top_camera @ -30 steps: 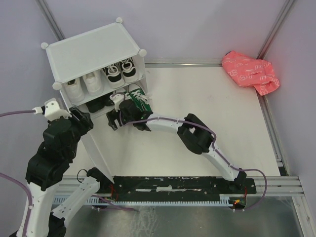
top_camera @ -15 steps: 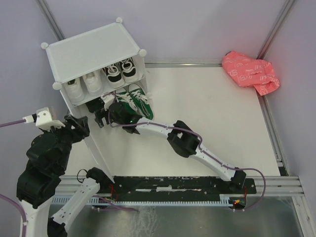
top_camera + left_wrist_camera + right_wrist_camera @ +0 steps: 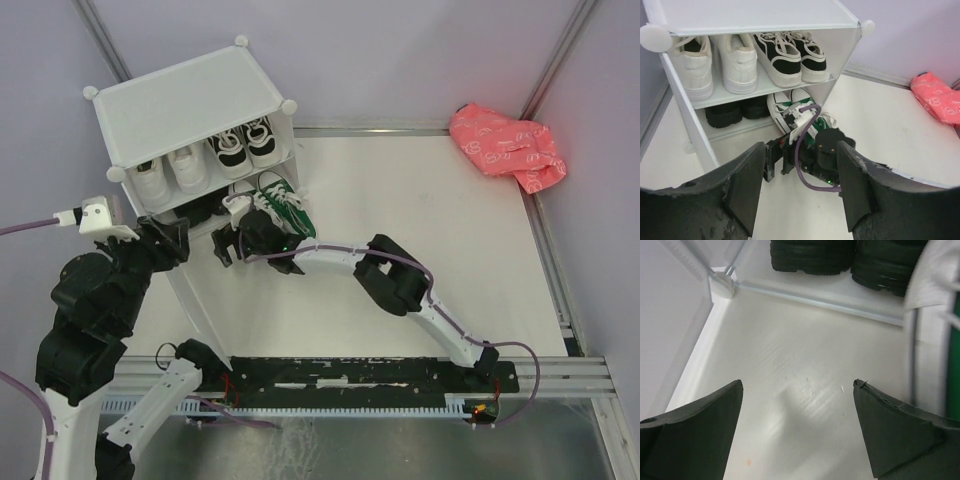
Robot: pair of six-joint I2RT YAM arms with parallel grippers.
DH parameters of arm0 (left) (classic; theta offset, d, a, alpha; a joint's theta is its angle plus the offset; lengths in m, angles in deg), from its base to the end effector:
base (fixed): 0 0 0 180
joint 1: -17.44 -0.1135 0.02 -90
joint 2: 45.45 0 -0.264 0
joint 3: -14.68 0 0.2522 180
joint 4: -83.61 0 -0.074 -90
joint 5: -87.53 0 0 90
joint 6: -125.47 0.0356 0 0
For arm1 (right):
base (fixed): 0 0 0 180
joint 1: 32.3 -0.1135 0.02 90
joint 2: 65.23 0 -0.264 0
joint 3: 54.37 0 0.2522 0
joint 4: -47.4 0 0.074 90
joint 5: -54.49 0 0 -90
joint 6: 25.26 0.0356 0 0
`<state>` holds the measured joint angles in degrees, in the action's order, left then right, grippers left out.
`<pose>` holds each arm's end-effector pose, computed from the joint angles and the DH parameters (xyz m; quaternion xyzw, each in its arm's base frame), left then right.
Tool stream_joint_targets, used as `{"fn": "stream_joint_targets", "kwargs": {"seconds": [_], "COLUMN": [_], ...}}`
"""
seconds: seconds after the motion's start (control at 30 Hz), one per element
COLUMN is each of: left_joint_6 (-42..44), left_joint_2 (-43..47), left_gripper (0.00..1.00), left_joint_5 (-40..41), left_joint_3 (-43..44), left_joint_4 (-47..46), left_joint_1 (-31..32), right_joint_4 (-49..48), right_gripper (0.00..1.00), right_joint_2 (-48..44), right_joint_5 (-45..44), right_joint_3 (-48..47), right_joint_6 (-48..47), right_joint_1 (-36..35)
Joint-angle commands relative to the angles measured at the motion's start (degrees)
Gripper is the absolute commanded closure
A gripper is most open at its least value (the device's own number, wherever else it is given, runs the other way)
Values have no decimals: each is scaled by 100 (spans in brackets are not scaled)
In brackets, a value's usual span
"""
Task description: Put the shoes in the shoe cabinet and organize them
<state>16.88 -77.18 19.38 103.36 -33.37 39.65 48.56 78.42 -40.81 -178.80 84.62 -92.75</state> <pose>0.0415 -0.0026 0.4524 -0.1036 0.7337 -0.0968 0.6645 0.2856 0.4972 0.1488 -0.2596 0.7785 0.3388 0.4603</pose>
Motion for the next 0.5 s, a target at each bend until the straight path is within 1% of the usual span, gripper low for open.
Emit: {"fn": "stream_joint_targets", "kwargs": {"seconds": [0.0, 0.13, 0.23, 0.3, 0.33, 0.4, 0.47], "left_joint_6": [250, 245, 44, -76, -140, -291, -366], "left_joint_2": [-174, -230, -333, -417, -481, -596, -722], "left_gripper": [36, 37, 38, 37, 37, 37, 37], "left_joint_5": [-526, -693, -932, -952, -957, -1071, -1278], "left_joint_3": [160, 247, 174, 65, 25, -18, 3], "left_joint_4": [-237, -267, -267, -210, -174, -171, -260], "left_joint_1": [-40, -42, -49, -43, -44, -44, -42], "right_joint_4": [-236, -102, 234, 536, 704, 967, 1151], "right_gripper": [1, 1, 1, 1, 1, 1, 1], "right_joint_2": [-1655, -2742, -3363, -3590, -3624, -3636, -3638], "right_joint_5": [106, 397, 79, -238, -247, -137, 178], "right_joint_3": [915, 1871, 2284, 2379, 2370, 2347, 2329], "right_joint_6": [-598, -1001, -1073, -960, -910, -684, -262], "right_joint_1": [112, 108, 161, 277, 444, 774, 1179]}}
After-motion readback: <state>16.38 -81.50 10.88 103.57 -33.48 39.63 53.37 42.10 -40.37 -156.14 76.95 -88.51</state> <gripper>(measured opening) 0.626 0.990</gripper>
